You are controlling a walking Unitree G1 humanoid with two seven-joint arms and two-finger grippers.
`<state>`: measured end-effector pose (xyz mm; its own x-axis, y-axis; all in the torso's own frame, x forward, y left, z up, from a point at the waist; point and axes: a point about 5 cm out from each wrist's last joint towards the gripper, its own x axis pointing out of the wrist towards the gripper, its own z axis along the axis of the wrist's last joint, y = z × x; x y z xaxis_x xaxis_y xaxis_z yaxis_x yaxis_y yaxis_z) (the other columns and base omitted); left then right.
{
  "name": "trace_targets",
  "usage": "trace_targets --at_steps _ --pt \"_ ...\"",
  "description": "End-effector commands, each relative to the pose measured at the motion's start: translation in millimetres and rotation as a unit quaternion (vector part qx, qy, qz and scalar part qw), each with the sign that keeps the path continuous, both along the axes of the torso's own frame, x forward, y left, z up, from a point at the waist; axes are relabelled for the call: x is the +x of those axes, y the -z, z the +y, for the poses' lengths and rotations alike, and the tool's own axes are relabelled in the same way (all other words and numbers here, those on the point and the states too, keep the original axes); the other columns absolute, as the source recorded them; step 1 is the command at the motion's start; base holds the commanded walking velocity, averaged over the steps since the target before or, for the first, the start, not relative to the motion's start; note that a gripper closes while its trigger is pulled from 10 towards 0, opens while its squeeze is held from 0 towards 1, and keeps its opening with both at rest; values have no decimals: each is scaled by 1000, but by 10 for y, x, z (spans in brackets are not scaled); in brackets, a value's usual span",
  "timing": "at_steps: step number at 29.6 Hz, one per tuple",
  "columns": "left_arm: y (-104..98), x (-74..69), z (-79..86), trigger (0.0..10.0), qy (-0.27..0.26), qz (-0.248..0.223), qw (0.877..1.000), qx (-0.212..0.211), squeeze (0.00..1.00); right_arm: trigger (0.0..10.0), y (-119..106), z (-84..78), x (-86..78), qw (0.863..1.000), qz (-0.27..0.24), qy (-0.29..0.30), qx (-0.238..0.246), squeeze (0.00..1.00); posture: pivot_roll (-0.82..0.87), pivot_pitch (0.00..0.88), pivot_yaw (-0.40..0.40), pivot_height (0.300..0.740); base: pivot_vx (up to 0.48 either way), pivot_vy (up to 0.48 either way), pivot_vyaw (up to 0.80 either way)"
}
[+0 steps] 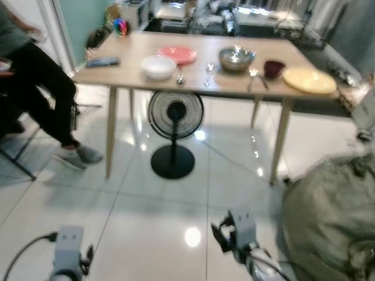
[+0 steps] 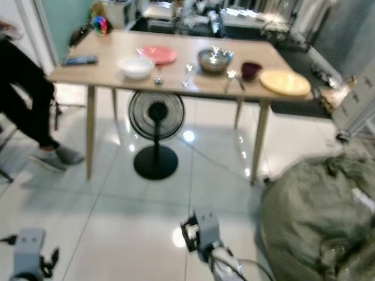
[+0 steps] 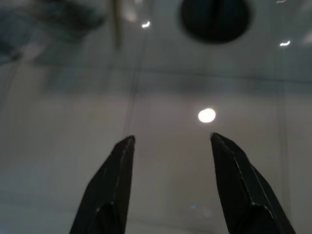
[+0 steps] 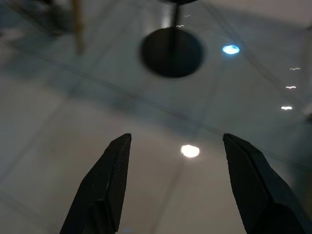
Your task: Setting the table
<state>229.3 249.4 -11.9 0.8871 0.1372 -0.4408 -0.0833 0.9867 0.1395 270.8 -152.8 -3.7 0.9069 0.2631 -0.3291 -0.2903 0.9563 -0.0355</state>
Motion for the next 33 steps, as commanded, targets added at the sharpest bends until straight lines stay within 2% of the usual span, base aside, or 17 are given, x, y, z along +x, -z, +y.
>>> trace_targets --at_steps 1,12,17,20,23,24,27,28,30,33 --pt "86 -137 74 10000 -12 25 1000 9 0 10000 45 25 -44 1000 10 2 6 0 47 26 11 740 480 0 -800" --pt "75 -124 88 10000 -14 24 1000 11 0 10000 46 18 -46 1000 10 11 13 0 47 29 14 740 480 0 -800" --pt "55 -109 69 10000 -8 19 1000 13 0 10000 -9 -45 13 997 5 50 51 0 51 31 15 740 480 0 -800" --pt "-26 -55 50 10000 7 0 1000 23 0 10000 -293 -85 207 993 -60 65 78 0 49 34 21 740 480 0 -529" --pt "-174 46 31 10000 22 -35 999 34 0 10000 -626 -67 386 986 -127 56 93 0 52 35 21 740 480 0 0" --pt "-174 46 31 10000 22 -35 999 34 0 10000 -626 -67 386 986 -127 56 93 0 52 35 21 740 480 0 0" --pt "-375 165 -16 10000 40 -78 995 45 0 10000 -919 8 519 978 -176 34 108 0 59 35 20 740 480 0 0" --pt "-375 165 -16 10000 40 -78 995 45 0 10000 -919 8 519 978 -176 34 108 0 59 35 20 740 480 0 0" --pt "-604 287 -74 10000 52 -123 990 46 0 10000 -1187 110 615 968 -216 16 127 0 67 35 18 740 480 0 0" --pt "-947 424 -161 10000 80 -183 978 63 0 10000 -1487 259 661 954 -255 -11 159 0 72 37 19 740 480 0 0"
